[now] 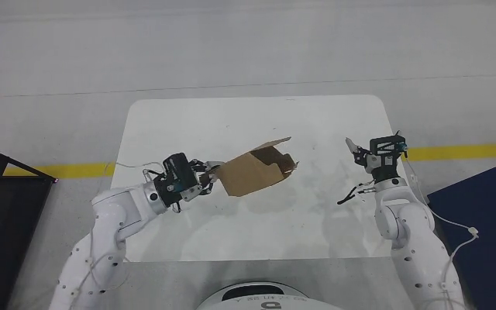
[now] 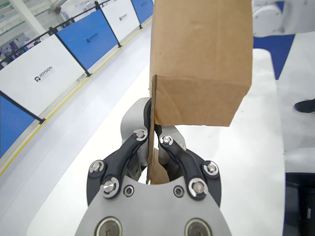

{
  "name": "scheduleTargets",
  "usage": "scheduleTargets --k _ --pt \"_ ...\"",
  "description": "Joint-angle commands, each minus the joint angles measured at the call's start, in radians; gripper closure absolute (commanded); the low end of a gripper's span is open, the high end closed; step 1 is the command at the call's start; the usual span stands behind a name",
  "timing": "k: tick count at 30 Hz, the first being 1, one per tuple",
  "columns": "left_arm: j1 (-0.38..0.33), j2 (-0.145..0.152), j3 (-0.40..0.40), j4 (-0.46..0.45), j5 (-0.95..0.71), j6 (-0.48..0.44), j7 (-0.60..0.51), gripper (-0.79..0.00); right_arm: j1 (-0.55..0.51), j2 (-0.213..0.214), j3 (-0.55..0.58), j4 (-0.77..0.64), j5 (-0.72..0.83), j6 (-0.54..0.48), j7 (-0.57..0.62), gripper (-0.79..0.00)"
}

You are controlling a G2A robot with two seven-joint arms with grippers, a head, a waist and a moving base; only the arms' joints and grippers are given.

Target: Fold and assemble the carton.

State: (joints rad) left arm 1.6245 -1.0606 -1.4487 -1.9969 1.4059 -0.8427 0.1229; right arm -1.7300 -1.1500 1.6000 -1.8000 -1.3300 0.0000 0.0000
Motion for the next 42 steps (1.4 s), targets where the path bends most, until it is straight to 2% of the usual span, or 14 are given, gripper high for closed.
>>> scheduleTargets --k 1,6,13,20,25,32,37,42 --pt "0.002 0.004 -0.020 -0.001 -0.046 -0.058 0.017 0.000 0.000 0.000 0.000 0.000 0.000 0.000 0.000 -0.785" --pt "0.007 0.015 -0.058 -0.002 -0.172 -0.170 0.029 0.000 0.000 0.000 0.000 0.000 0.000 0.000 0.000 -0.785" --pt "-0.002 0.028 -0.077 0.003 -0.207 -0.163 -0.045 0.000 0.000 0.000 0.000 0.000 0.000 0.000 0.000 -0.785" --pt "-0.029 0.031 -0.037 0.023 -0.017 -0.071 -0.138 0.000 0.000 0.000 0.000 0.000 0.000 0.000 0.000 -0.785" --pt "-0.032 0.035 -0.006 0.016 0.110 -0.059 -0.094 0.000 0.000 0.000 0.000 0.000 0.000 0.000 0.000 -0.785" --pt "-0.016 0.049 0.027 -0.001 0.305 -0.099 -0.004 0.000 0.000 0.000 0.000 0.000 0.000 0.000 0.000 -0.785" --pt "-0.004 0.060 0.042 -0.006 0.385 -0.120 0.044 0.000 0.000 0.000 0.000 0.000 0.000 0.000 0.000 -0.785" --pt "0.004 0.063 0.043 -0.001 0.369 -0.082 0.088 0.000 0.000 0.000 0.000 0.000 0.000 0.000 0.000 -0.785"
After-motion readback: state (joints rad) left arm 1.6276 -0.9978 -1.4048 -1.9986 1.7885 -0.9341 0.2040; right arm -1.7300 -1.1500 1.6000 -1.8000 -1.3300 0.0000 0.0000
